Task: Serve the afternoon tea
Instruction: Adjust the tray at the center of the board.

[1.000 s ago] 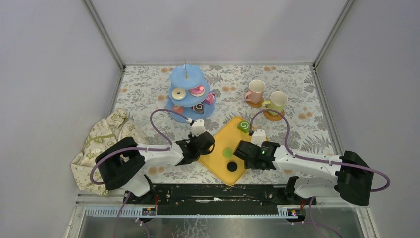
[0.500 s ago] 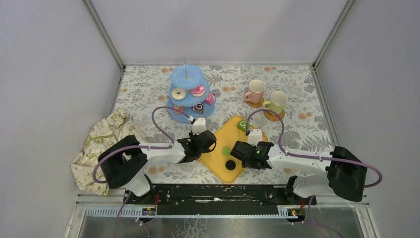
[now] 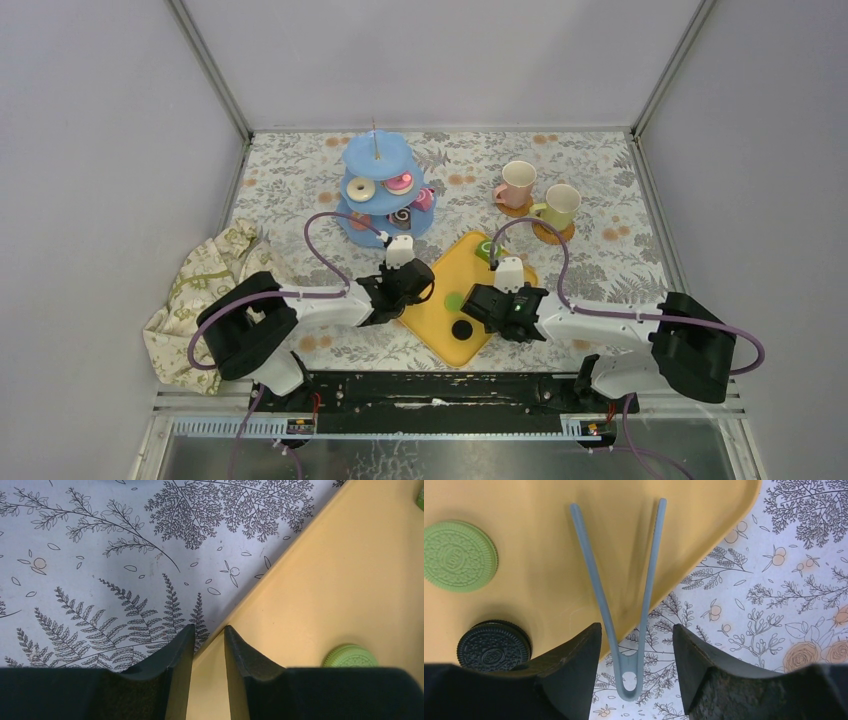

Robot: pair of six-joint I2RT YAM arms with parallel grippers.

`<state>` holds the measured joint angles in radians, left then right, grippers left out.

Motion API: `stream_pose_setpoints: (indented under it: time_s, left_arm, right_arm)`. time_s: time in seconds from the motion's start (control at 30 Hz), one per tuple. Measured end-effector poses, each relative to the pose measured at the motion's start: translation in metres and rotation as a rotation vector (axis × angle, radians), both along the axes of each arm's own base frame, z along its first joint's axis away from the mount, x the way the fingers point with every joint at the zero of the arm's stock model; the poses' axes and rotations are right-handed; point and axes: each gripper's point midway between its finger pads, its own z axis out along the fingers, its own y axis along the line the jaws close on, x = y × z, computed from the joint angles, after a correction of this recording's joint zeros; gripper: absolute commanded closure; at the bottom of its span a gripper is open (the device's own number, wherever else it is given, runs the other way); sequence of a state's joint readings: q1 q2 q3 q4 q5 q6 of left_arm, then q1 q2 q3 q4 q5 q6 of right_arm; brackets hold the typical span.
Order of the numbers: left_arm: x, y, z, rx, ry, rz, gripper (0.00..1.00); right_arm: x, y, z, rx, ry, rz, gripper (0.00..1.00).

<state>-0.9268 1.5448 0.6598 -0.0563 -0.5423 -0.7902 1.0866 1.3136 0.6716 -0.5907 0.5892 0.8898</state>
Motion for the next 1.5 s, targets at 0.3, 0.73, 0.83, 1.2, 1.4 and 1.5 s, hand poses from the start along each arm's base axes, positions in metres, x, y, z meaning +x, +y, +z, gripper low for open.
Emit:
stream_pose_setpoints:
  time_s: [0.3, 0.73, 0.83, 1.2, 1.4, 1.5]
  left_arm:
    - [0.002, 0.002, 0.000, 0.005, 0.000, 0.002, 0.66]
    - [0.003, 0.004, 0.000, 0.009, -0.001, 0.002, 0.66]
    - [0.003, 0.004, 0.000, 0.009, 0.000, 0.003, 0.66]
    - [0.004, 0.005, 0.000, 0.010, 0.000, 0.005, 0.66]
    - [0.005, 0.005, 0.000, 0.012, -0.001, 0.002, 0.66]
    - [0.006, 0.006, 0.000, 0.012, -0.001, 0.006, 0.66]
  right_arm:
    - [0.004, 0.001, -0.011, -0.003, -0.021, 0.021, 0.39]
    - [0.016, 0.002, -0.011, -0.009, -0.091, 0.058, 0.39]
    - [0.018, 0.004, -0.010, -0.008, -0.104, 0.064, 0.39]
    - [0.022, 0.010, -0.011, 0.004, -0.117, 0.073, 0.41]
    - [0.023, 0.009, -0.013, -0.015, -0.119, 0.079, 0.45]
    - [0.025, 0.008, -0.014, -0.026, -0.127, 0.078, 0.48]
